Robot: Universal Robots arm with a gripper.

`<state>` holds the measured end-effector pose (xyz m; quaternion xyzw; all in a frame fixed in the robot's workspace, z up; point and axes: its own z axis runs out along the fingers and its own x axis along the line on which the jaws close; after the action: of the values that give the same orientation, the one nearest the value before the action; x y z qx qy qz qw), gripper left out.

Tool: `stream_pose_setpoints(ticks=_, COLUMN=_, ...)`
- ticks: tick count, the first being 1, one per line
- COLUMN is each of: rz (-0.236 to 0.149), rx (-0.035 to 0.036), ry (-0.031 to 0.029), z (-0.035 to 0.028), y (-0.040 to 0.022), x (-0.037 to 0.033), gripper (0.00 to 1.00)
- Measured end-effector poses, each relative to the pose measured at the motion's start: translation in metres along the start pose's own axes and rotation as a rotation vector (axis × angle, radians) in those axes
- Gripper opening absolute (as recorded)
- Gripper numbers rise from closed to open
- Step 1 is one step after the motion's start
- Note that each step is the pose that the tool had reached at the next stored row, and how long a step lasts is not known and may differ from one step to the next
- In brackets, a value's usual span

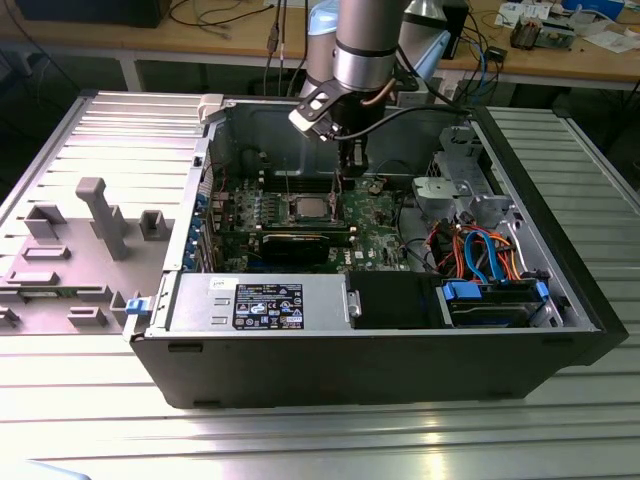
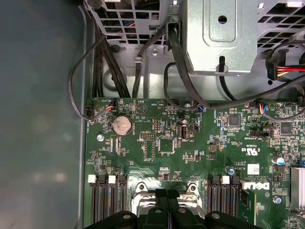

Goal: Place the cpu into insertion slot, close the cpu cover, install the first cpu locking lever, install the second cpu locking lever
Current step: 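Close the cpu cover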

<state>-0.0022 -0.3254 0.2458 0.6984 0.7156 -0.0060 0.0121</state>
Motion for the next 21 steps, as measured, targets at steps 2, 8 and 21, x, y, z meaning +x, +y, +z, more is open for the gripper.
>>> stream_pose_setpoints(ticks=2, rz=0.000, rx=0.0000, ry=0.0000, z=0.0000, y=-0.0005, x=0.0000, gripper=0.11)
stream_pose_setpoints(ticks=8, rz=0.000, rx=0.0000, ry=0.0000, z=0.0000, y=-0.0015, x=0.0000, gripper=0.11)
stream_pose_setpoints(ticks=21, rz=0.000, rx=-0.0001, ry=-0.0001, z=0.0005, y=-0.0065, x=0.0001, gripper=0.11)
